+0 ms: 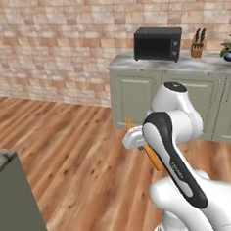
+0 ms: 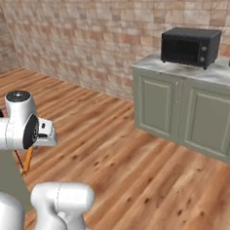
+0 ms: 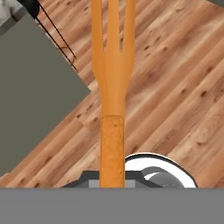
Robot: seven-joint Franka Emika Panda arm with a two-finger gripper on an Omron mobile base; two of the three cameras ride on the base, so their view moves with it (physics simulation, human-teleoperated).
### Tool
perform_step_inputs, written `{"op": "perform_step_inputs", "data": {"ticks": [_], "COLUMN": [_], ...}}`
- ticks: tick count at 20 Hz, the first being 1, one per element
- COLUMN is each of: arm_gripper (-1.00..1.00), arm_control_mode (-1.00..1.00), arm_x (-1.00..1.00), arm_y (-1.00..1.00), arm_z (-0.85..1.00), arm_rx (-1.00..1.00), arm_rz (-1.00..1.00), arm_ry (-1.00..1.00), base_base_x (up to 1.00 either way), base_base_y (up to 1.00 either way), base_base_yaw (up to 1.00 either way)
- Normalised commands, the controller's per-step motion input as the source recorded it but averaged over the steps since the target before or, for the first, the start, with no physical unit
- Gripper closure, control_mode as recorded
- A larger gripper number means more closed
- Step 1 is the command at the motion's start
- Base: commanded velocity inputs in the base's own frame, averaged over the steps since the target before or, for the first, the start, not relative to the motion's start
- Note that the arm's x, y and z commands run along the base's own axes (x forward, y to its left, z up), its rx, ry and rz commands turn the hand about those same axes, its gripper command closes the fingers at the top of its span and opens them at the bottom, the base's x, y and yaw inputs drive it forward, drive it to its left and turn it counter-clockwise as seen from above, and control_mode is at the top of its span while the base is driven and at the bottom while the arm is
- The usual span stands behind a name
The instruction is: Take the fork and place it on the left side of the plate. Then take the spoon and place it on the right side of the plate. Make sure they're directly next to the plate.
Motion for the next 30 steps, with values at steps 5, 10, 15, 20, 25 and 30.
{"op": "perform_step_inputs", "data": {"ticks": [5, 10, 15, 20, 25, 30], "arm_gripper": [1.00, 1.00, 1.00, 1.00, 1.00, 1.00], "arm_control_mode": [1.00, 1.00, 1.00, 1.00, 1.00, 1.00], "arm_x": [0.00, 0.00, 0.00, 0.00, 0.00, 0.00], "arm_y": [0.00, 0.00, 0.00, 0.00, 0.00, 0.00], "arm_z": [0.00, 0.00, 0.00, 0.00, 0.00, 0.00], "arm_rx": [0.00, 0.00, 0.00, 0.00, 0.00, 0.00], "arm_rz": [0.00, 0.00, 0.00, 0.00, 0.00, 0.00], "arm_ry": [0.00, 0.00, 0.00, 0.00, 0.00, 0.00], "base_base_x": [0.94, 0.94, 0.94, 0.94, 0.94, 0.90], "base_base_y": [0.06, 0.09, 0.05, 0.02, 0.02, 0.00], "base_base_yaw": [0.01, 0.07, 0.12, 0.13, 0.14, 0.20]}}
